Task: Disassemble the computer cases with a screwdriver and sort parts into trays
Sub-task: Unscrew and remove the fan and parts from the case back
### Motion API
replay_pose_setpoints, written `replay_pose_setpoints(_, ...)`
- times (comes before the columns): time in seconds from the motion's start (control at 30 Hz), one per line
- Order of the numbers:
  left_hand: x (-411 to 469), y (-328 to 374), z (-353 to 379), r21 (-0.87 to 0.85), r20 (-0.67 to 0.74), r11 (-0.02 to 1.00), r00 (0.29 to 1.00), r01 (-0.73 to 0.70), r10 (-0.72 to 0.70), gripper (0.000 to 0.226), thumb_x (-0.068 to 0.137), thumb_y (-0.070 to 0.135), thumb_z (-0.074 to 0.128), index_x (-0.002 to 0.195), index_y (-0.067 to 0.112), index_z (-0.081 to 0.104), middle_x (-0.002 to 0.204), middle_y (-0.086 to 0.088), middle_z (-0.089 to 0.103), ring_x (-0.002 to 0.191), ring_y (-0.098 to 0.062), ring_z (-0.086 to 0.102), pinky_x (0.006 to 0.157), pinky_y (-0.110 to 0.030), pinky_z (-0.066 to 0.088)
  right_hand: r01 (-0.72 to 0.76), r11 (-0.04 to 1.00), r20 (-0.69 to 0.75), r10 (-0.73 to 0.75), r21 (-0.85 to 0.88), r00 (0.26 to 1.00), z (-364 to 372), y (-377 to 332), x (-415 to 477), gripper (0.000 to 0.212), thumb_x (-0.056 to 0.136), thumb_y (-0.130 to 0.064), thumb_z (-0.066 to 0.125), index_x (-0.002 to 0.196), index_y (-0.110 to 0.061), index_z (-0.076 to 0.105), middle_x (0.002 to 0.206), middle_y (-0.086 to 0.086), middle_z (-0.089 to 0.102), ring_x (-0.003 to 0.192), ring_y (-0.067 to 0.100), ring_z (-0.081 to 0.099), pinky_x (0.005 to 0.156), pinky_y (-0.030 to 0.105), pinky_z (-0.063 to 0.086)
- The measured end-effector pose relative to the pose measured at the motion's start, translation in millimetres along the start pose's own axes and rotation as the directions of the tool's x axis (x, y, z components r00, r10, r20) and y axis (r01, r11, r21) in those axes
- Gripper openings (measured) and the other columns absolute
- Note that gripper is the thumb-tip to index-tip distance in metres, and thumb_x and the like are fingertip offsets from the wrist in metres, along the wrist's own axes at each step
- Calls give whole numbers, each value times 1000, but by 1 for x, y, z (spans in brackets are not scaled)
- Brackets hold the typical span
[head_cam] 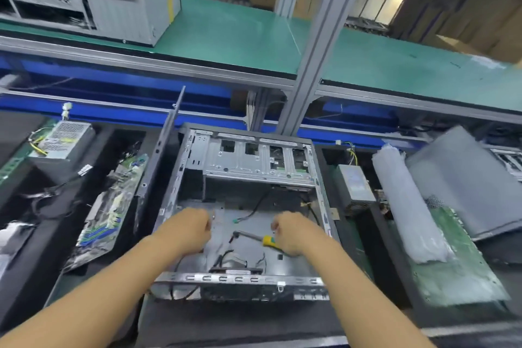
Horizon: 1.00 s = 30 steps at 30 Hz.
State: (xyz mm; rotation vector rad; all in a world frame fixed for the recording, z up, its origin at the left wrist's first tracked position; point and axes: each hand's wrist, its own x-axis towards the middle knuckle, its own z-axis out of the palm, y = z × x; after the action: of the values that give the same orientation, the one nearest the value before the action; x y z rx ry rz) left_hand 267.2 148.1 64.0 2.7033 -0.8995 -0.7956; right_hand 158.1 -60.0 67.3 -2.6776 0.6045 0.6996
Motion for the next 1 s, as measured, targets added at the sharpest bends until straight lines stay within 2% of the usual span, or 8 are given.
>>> replay_pose_setpoints(0.1, -6, -3, 3, -9, 29, 997, 997, -75, 75, 25, 94, 12, 43, 104, 24, 63, 106, 3, 66, 93, -15, 62, 73, -26, 46, -66, 971, 197, 113, -230, 974, 23, -3, 21, 32, 100, -11, 51, 130, 1, 56, 121, 17, 62, 99, 33, 59, 70, 35, 46)
replay_pose_setpoints(0.23, -7, -10, 2, -39, 136, 982, 972, -187, 191, 20, 97, 19, 44, 101, 32, 60, 99, 12, 62, 90, -8, 60, 75, -25, 48, -74, 912, 173, 156, -403, 973, 43, 11, 44, 45, 96, -12, 55, 139, -1, 45, 135, 20, 56, 121, 36, 54, 97, 41, 47)
replay_pose_setpoints(0.37, -11, -11, 8, 6, 272, 964, 929, -265, 253, 18, 100, 34, 45, 103, 29, 62, 103, 11, 64, 90, -8, 58, 74, -25, 46, -108, 903, 118, 172, -416, 978, 48, 15, 52, 43, 95, -13, 56, 137, -8, 50, 135, 14, 57, 121, 32, 56, 93, 41, 48)
replay_pose_setpoints(0.5, -13, 3, 12, -142, 337, 941, 879, -306, 337, 30, 93, 62, 48, 92, 35, 63, 84, 23, 61, 76, 5, 54, 66, -16, 38, -80, 955, 112, 116, -286, 987, 44, 15, 46, 46, 98, -16, 52, 142, -11, 37, 131, 13, 60, 114, 33, 60, 82, 40, 46)
replay_pose_setpoints(0.6, -20, 3, 15, -204, 406, 929, 837, -309, 367, 59, 71, 77, 64, 121, 48, 58, 114, 32, 60, 102, 9, 56, 81, -16, 42, -46, 996, 95, 54, -81, 994, 28, 20, 31, 36, 101, -26, 50, 132, -13, 36, 108, 10, 63, 86, 27, 60, 70, 37, 44)
replay_pose_setpoints(0.7, -25, 5, 30, -59, 361, 905, 836, -422, 413, 77, 74, 63, 73, 141, 43, 42, 141, 21, 49, 125, -6, 49, 103, -32, 43, 2, 966, 7, -4, 257, 1000, 6, 24, 1, 25, 100, -31, 50, 116, -14, 40, 92, 5, 61, 71, 19, 55, 62, 34, 42)
replay_pose_setpoints(0.83, -29, 11, 38, -39, 212, 854, 831, -518, 514, 60, 87, 51, 61, 143, 48, 38, 141, 24, 50, 126, -6, 49, 105, -33, 43, 73, 482, -116, 60, 873, 991, -9, 16, -55, 24, 104, -29, 43, 113, -13, 59, 72, 1, 64, 56, 14, 55, 48, 29, 44)
replay_pose_setpoints(1.0, -27, 31, 47, 21, 105, 811, 808, -585, 580, 44, 93, 45, 58, 136, 41, 49, 135, 18, 57, 121, -7, 53, 101, -32, 45, 228, 70, -236, 140, 971, 962, 34, -2, -134, 26, 106, -24, 47, 105, -2, 59, 74, 7, 64, 55, 23, 60, 45, 33, 51)
